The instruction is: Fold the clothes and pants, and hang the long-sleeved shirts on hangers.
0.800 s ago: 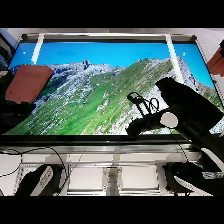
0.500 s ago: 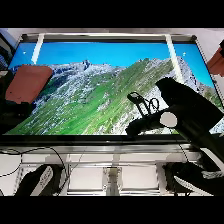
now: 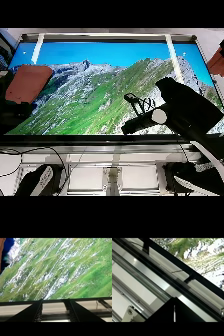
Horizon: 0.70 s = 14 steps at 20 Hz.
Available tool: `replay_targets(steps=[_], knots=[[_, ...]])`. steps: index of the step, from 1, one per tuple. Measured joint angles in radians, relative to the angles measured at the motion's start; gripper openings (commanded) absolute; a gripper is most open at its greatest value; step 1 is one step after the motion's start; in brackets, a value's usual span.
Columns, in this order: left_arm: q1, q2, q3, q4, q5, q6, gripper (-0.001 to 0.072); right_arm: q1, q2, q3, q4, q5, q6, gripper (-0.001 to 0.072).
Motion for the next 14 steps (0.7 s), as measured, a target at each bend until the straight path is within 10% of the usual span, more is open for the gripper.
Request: replay_targets(steps=[5,6,14], knots=[[0.0,0.0,0.0,0.006,0.022,0.003,0.0387,0.0,-0.006,0.001,-0.002,-0.067,-0.003,0.001],[0.0,-0.002,0.0,0.028,0.047,0.005,0.0538,0.0,-0.007,0.001,-0.002,-0.074,-0.003,0.001],[0.194,-0.28,0.148,0.189,0.355,-0.166,0.0647,0.0,-0.008,0.001,0.003,-0.094,-0.003,0.001]])
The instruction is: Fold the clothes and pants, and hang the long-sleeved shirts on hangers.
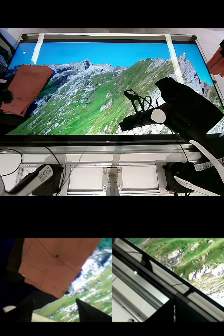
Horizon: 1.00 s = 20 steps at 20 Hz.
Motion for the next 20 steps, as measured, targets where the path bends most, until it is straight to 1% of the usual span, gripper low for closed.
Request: replay_targets(steps=[3,5,9,13,20], knots=[[0.121,-0.2,0.118,-0.108,-0.042,-0.003,0.0646,0.0,0.0,0.0,0.023,0.012,0.0,0.001],[0.188,-0.294,0.182,-0.189,-0.055,-0.013,0.0645,0.0,0.0,0.0,0.04,0.025,0.001,0.001],[0.293,-0.409,0.249,-0.312,0.005,-0.068,0.063,0.0,0.0,0.0,0.079,0.039,0.016,0.001],[0.335,-0.49,0.267,-0.375,0.031,-0.07,0.063,0.0,0.0,0.0,0.115,0.043,0.029,0.001],[0.348,-0.56,0.273,-0.416,0.08,-0.048,0.0625,0.0,0.0,0.0,0.172,0.05,0.046,0.001]])
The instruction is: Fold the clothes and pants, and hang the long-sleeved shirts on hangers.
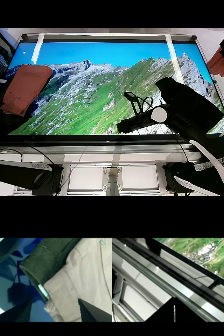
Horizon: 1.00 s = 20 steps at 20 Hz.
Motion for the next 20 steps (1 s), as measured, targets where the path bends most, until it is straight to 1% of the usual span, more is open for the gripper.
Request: replay_targets(steps=[5,6,9,10,11,12,13,14,15,18,20], knots=[[0.0,-0.049,0.0,-0.121,0.031,0.052,0.0622,0.0,0.0,0.004,0.026,0.002,0.007,0.001],[0.0,-0.058,0.0,-0.147,0.039,0.063,0.0572,0.0,0.0,0.008,0.03,0.003,0.008,0.001],[0.0,-0.077,0.0,-0.201,0.063,0.085,0.0565,0.0,0.0,0.028,0.037,0.005,0.01,0.001],[0.0,-0.08,0.0,-0.213,0.069,0.089,0.0498,0.0,0.0,0.036,0.037,0.005,0.01,0.001],[0.0,-0.082,0.001,-0.22,0.074,0.092,0.0375,0.0,0.0,0.042,0.037,0.005,0.01,0.001],[0.0,-0.083,0.004,-0.225,0.077,0.095,0.0312,0.0,0.0,0.048,0.036,0.005,0.01,0.001],[0.0,-0.083,0.007,-0.231,0.078,0.097,0.0176,0.0,0.0,0.052,0.034,0.005,0.01,0.001],[0.0,-0.079,0.01,-0.234,0.078,0.099,0.0083,0.0,0.0,0.055,0.032,0.005,0.01,0.001],[0.0,-0.072,0.014,-0.238,0.076,0.1,0.0023,0.0,0.0,0.057,0.027,0.005,0.01,0.001],[-0.001,-0.03,0.032,-0.249,0.061,0.114,0.0023,0.0,0.0,0.06,0.001,0.005,0.01,0.001],[-0.006,0.016,0.055,-0.301,0.034,0.144,0.0023,0.0,0.0,0.061,-0.029,0.005,0.008,0.001]])
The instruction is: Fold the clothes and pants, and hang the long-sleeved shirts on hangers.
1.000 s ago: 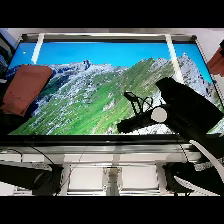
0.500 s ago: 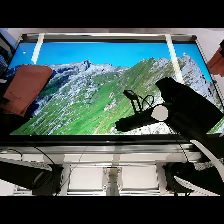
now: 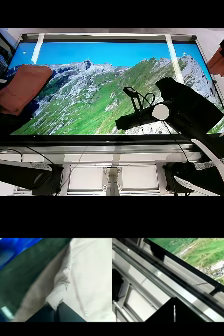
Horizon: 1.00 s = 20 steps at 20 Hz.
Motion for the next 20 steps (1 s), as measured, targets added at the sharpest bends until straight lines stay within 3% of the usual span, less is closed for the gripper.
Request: replay_targets(steps=[3,6,8,10,11,13,14,16,20], knots=[[-0.032,0.088,0.068,-0.126,-0.078,0.048,0.0023,0.0,0.0,0.013,-0.035,-0.002,-0.017,0.0019],[-0.126,0.163,0.202,-0.211,-0.227,0.077,0.0022,-0.005,0.0,0.069,-0.053,0.013,-0.1,0.0027],[-0.227,0.194,0.314,-0.24,-0.357,0.078,0.0023,-0.027,0.0,0.116,-0.063,0.057,-0.173,0.0153],[-0.357,0.212,0.419,-0.259,-0.475,0.069,0.0022,-0.071,0.003,0.156,-0.067,0.121,-0.241,0.0187],[-0.427,0.22,0.455,-0.265,-0.521,0.061,0.0022,-0.098,0.007,0.168,-0.068,0.155,-0.27,0.0251],[-0.582,0.231,0.502,-0.269,-0.6,0.052,0.0022,-0.164,0.021,0.184,-0.072,0.224,-0.324,0.0275],[-0.665,0.234,0.517,-0.258,-0.64,0.051,0.0023,-0.201,0.031,0.188,-0.071,0.257,-0.35,0.0276],[-0.822,0.238,0.534,-0.19,-0.72,0.048,0.0021,-0.27,0.054,0.193,-0.072,0.315,-0.401,0.0384],[-1.076,0.242,0.547,0.027,-0.852,0.073,0.0022,-0.377,0.102,0.197,-0.07,0.423,-0.477,0.0385]])
